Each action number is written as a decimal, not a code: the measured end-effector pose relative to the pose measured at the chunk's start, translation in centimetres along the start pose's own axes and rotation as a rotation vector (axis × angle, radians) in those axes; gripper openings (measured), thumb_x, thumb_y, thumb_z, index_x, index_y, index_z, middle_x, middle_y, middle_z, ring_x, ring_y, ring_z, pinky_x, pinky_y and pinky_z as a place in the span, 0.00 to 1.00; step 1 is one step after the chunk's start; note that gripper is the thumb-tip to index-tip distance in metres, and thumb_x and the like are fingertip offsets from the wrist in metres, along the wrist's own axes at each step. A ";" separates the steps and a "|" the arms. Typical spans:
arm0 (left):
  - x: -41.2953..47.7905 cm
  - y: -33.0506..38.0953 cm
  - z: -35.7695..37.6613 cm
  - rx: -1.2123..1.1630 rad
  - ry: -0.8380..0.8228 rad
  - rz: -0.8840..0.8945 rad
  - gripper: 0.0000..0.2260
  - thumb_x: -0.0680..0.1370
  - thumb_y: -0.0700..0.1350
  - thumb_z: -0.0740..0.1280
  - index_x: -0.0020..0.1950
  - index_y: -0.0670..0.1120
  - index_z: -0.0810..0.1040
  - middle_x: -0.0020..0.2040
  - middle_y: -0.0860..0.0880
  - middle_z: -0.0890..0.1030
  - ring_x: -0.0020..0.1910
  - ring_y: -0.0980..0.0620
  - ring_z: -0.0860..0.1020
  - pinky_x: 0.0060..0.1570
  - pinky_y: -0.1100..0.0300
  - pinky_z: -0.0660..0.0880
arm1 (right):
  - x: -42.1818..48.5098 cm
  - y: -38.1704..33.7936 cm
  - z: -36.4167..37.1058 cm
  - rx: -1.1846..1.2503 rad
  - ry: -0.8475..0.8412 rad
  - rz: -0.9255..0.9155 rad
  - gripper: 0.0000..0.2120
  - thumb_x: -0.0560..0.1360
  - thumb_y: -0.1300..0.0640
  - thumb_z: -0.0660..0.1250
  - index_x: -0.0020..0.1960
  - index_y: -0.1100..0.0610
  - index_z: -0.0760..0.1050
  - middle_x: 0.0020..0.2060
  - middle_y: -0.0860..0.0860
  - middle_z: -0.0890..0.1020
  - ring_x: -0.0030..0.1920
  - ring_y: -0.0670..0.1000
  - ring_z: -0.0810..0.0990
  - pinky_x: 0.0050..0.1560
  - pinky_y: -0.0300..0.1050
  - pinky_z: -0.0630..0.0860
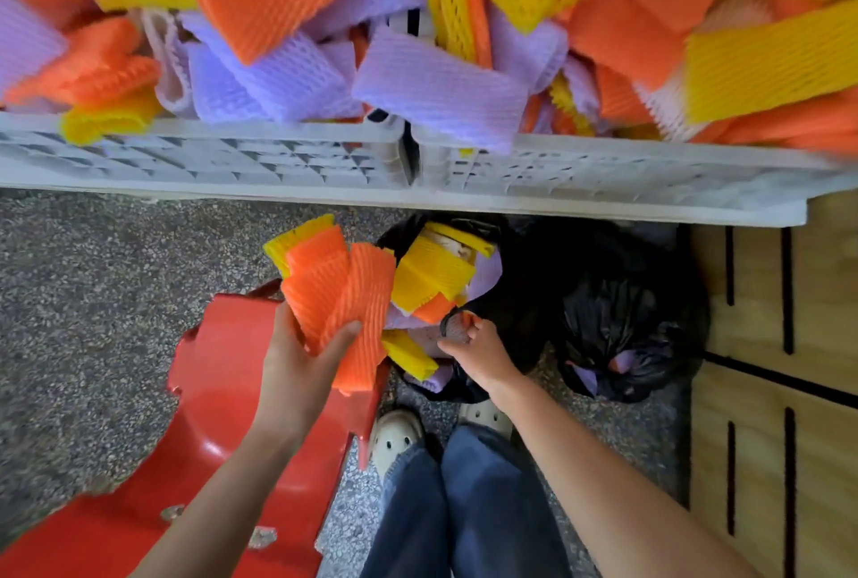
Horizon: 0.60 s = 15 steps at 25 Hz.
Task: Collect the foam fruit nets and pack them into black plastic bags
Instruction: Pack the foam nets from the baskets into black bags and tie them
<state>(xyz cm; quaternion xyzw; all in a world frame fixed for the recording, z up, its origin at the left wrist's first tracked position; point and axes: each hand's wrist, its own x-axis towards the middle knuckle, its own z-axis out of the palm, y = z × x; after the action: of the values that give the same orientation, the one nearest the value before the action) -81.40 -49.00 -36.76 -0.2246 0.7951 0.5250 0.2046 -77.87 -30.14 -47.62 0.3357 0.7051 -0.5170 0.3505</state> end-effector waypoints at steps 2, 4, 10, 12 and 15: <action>1.3 -1.8 0.0 0.065 -0.032 0.025 0.17 0.71 0.49 0.74 0.55 0.57 0.72 0.53 0.50 0.80 0.52 0.50 0.79 0.54 0.49 0.76 | 0.7 -0.9 0.6 0.035 0.069 0.017 0.16 0.70 0.62 0.71 0.39 0.73 0.67 0.34 0.70 0.68 0.36 0.65 0.69 0.30 0.35 0.64; 2.6 -3.3 0.5 0.164 -0.078 0.039 0.20 0.67 0.57 0.71 0.57 0.55 0.73 0.55 0.46 0.77 0.53 0.47 0.77 0.55 0.46 0.74 | 1.6 -0.8 0.8 0.055 0.040 -0.011 0.14 0.73 0.65 0.68 0.36 0.69 0.65 0.32 0.66 0.63 0.32 0.61 0.62 0.26 0.34 0.58; 5.5 -4.4 6.1 0.265 -0.195 0.109 0.26 0.74 0.41 0.71 0.67 0.41 0.64 0.56 0.48 0.74 0.51 0.52 0.75 0.46 0.71 0.70 | 1.4 2.3 -2.1 0.012 0.091 -0.032 0.14 0.77 0.55 0.64 0.35 0.57 0.68 0.31 0.54 0.75 0.33 0.51 0.74 0.38 0.47 0.69; 6.4 -4.8 9.0 0.343 -0.269 0.236 0.25 0.76 0.42 0.69 0.69 0.40 0.63 0.58 0.46 0.73 0.55 0.50 0.74 0.49 0.70 0.68 | 0.4 3.4 -4.0 0.027 0.126 -0.009 0.12 0.78 0.56 0.63 0.36 0.56 0.70 0.31 0.51 0.78 0.34 0.53 0.77 0.41 0.53 0.74; 7.5 -6.4 13.4 0.619 -0.424 0.404 0.25 0.78 0.44 0.65 0.73 0.43 0.61 0.66 0.43 0.69 0.63 0.43 0.70 0.60 0.53 0.67 | -1.1 4.2 -5.8 0.153 0.130 0.081 0.11 0.79 0.60 0.61 0.37 0.57 0.69 0.30 0.51 0.76 0.31 0.51 0.77 0.40 0.51 0.76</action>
<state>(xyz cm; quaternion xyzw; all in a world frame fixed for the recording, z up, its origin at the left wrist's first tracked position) -82.63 -39.90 -50.63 0.1207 0.8835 0.3256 0.3145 -74.65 -23.68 -47.54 0.4223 0.6706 -0.5321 0.2979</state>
